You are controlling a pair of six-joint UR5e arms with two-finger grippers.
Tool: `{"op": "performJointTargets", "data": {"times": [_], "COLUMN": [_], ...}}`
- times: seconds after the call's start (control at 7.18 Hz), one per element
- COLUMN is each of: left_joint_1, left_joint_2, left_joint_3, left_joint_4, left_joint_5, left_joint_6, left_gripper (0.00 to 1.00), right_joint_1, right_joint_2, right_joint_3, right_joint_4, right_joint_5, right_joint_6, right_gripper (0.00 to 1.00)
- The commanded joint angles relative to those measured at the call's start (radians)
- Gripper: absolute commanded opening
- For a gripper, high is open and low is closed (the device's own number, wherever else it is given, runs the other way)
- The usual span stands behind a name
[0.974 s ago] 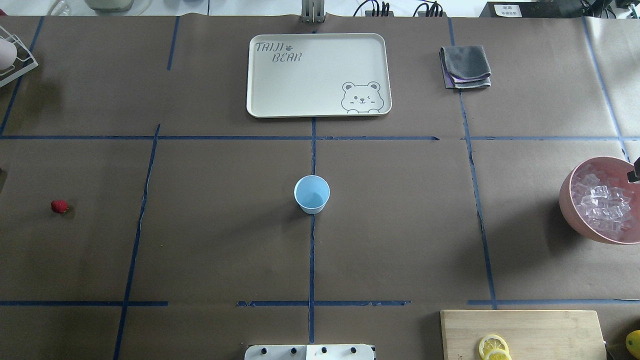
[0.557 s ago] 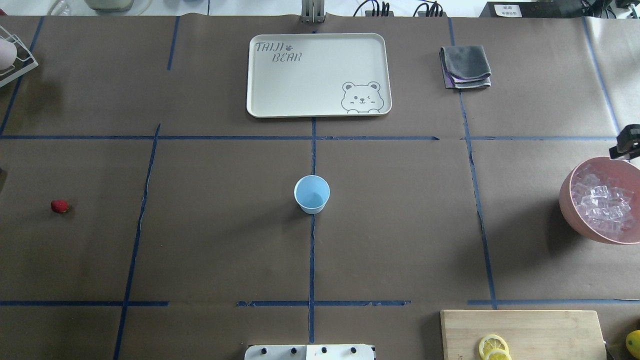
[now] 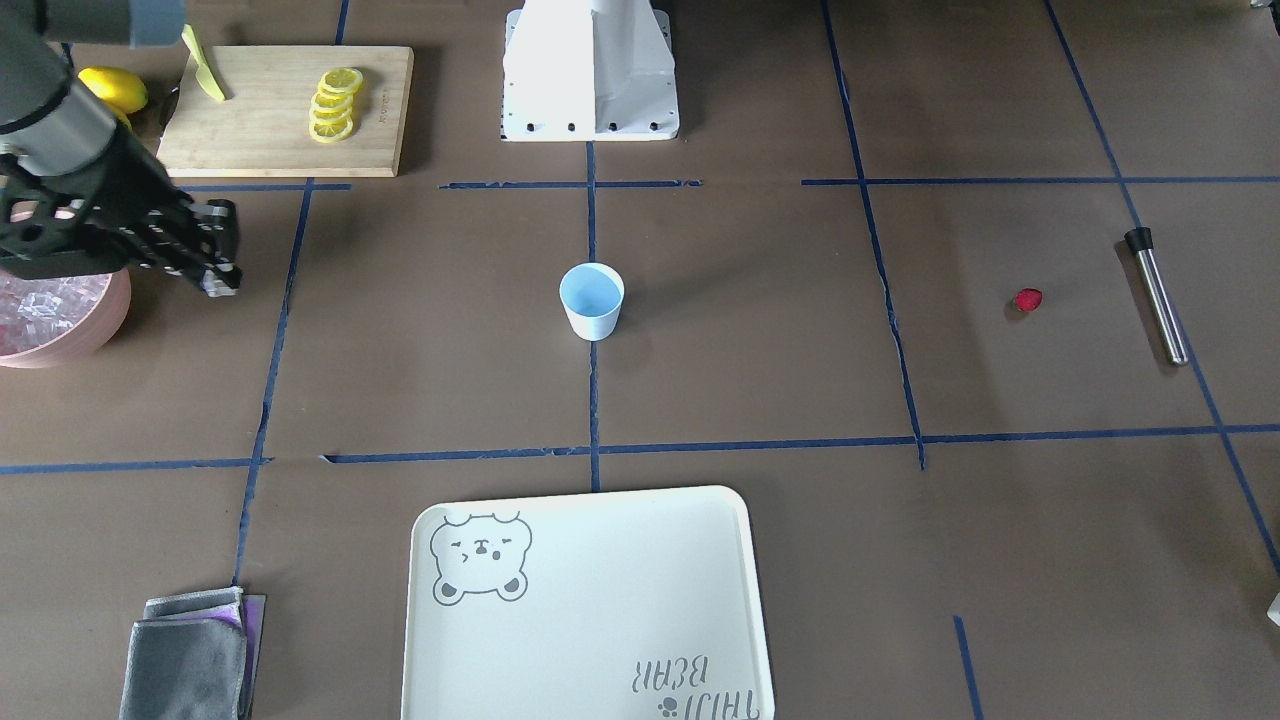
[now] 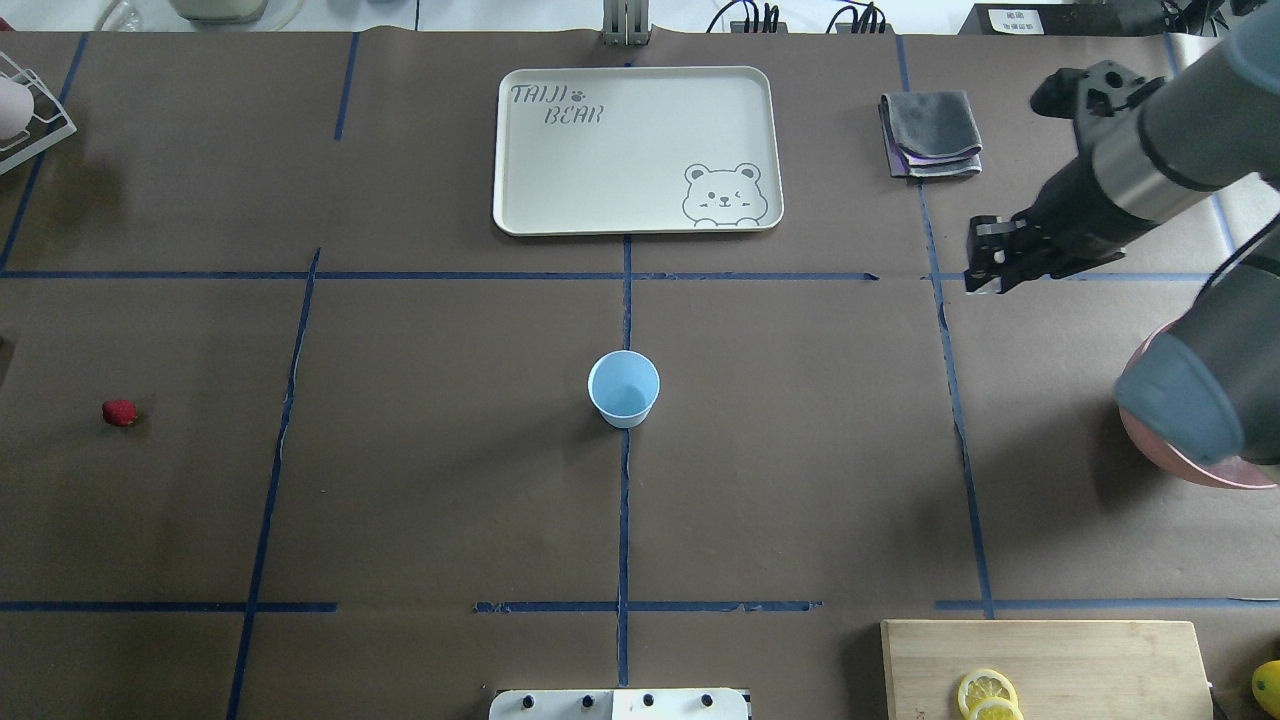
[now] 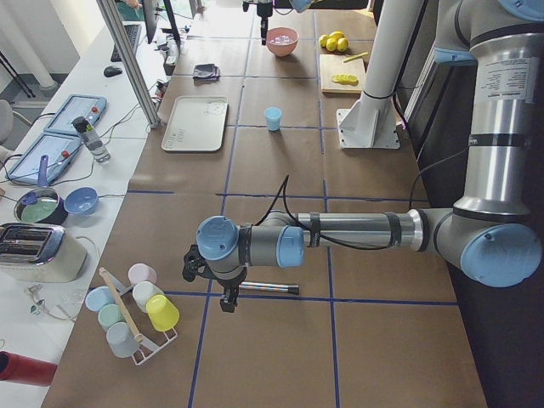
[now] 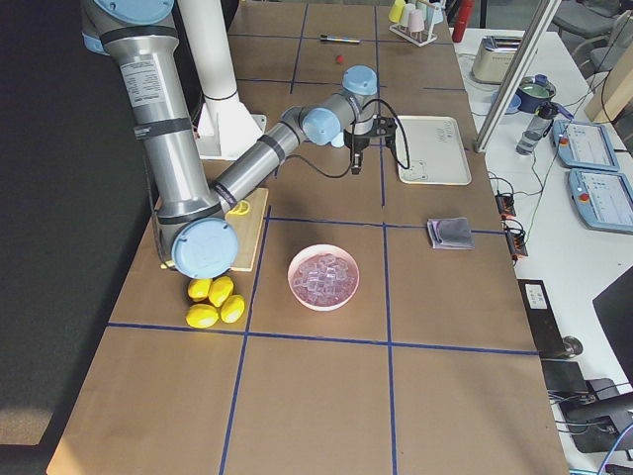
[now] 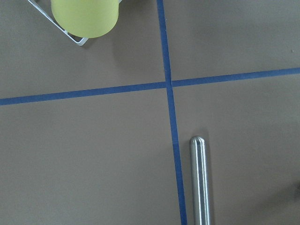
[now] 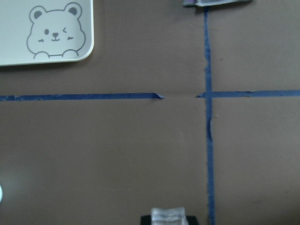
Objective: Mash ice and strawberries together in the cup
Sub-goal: 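Carry the ice cube with the right gripper over the light-blue cup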
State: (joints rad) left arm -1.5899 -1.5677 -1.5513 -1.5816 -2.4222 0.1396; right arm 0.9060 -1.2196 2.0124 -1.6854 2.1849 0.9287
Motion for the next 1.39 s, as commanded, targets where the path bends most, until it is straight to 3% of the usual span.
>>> {"op": "performJointTargets", "data": {"times": [0.0, 0.28, 0.56, 1.25], "left_joint_1": [-0.001, 0.001, 0.001, 0.001], "left_joint_2": [0.0, 0.0, 0.0, -0.002], "left_joint_3": [-0.001, -0.001, 0.0, 0.002], "left_joint_4": [0.0, 0.0, 0.003, 0.005], "left_joint_5": [0.0, 0.0, 0.0, -0.002], "left_joint_6": [-0.002, -0.003, -0.003, -0.003], "left_gripper": [1.0, 1.0, 1.0, 1.0], "right_joint_1": [-0.148, -0.269, -0.33, -0.384], "right_joint_2": [0.278, 0.401, 0.481, 0.508], "right_joint_3": [-0.117, -0.229, -0.355, -0.422], "right_joint_4": [-0.122, -0.117, -0.051, -0.048], "right_joint_5": [-0.091, -0.198, -0.224, -0.257], "right_joint_6": [0.155, 0.254, 0.295, 0.308], "right_gripper": [0.01, 0.01, 0.01, 0.03]}}
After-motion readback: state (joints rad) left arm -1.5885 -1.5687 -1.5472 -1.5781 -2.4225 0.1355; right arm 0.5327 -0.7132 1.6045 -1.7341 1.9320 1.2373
